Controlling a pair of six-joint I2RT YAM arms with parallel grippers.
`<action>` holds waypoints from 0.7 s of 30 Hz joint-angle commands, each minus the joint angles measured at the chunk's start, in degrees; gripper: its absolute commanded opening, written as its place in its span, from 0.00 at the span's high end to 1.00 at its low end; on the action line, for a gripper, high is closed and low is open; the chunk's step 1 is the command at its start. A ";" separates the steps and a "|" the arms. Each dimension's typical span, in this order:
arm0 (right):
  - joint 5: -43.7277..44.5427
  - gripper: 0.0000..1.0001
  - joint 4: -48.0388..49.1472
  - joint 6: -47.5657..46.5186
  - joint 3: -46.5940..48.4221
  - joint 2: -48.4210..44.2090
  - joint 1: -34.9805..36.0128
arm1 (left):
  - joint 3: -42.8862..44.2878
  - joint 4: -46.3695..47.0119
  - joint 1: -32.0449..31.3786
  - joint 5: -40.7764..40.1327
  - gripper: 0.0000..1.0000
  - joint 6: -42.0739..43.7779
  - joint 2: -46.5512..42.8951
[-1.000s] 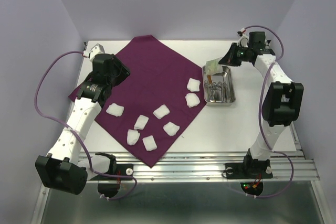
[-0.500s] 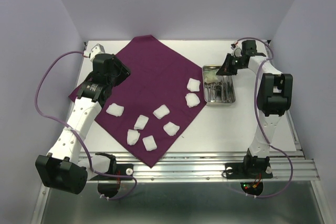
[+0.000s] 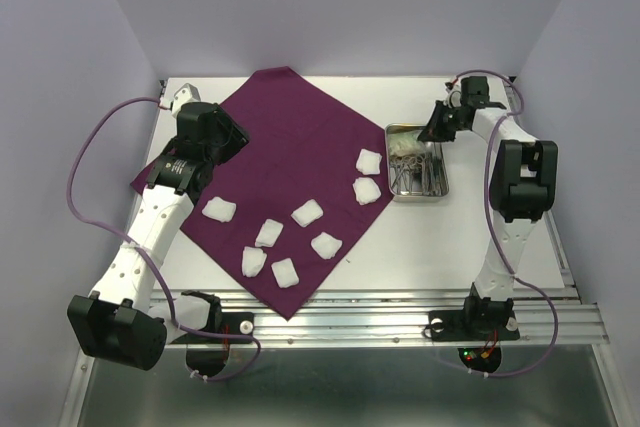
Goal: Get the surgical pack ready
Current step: Place the medical item in the container.
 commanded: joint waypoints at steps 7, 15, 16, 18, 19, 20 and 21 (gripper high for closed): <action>3.44 0.40 6.94 3.73 -5.90 -8.37 -0.25 | -0.30 0.48 0.29 0.39 0.46 0.16 -1.05; 15.82 0.35 14.67 9.00 -18.46 -19.88 4.40 | -1.88 1.63 0.29 0.92 0.46 0.34 -0.96; 18.01 0.35 14.76 9.18 -19.34 -20.67 5.37 | -1.97 1.54 0.29 0.92 0.46 0.34 -0.96; 22.33 0.37 15.55 9.44 -21.80 -23.22 7.91 | -2.14 1.10 0.29 0.66 0.46 0.60 -1.22; 25.12 0.37 15.55 9.53 -22.42 -24.19 8.97 | -2.32 0.75 0.29 0.13 0.46 0.69 -1.48; 26.46 0.38 15.73 9.53 -23.12 -25.50 10.11 | -2.32 0.49 0.29 -0.22 0.46 0.87 -1.75; 27.17 0.39 15.64 9.27 -24.26 -27.86 12.39 | -2.49 0.31 0.29 -1.18 0.46 1.22 -2.27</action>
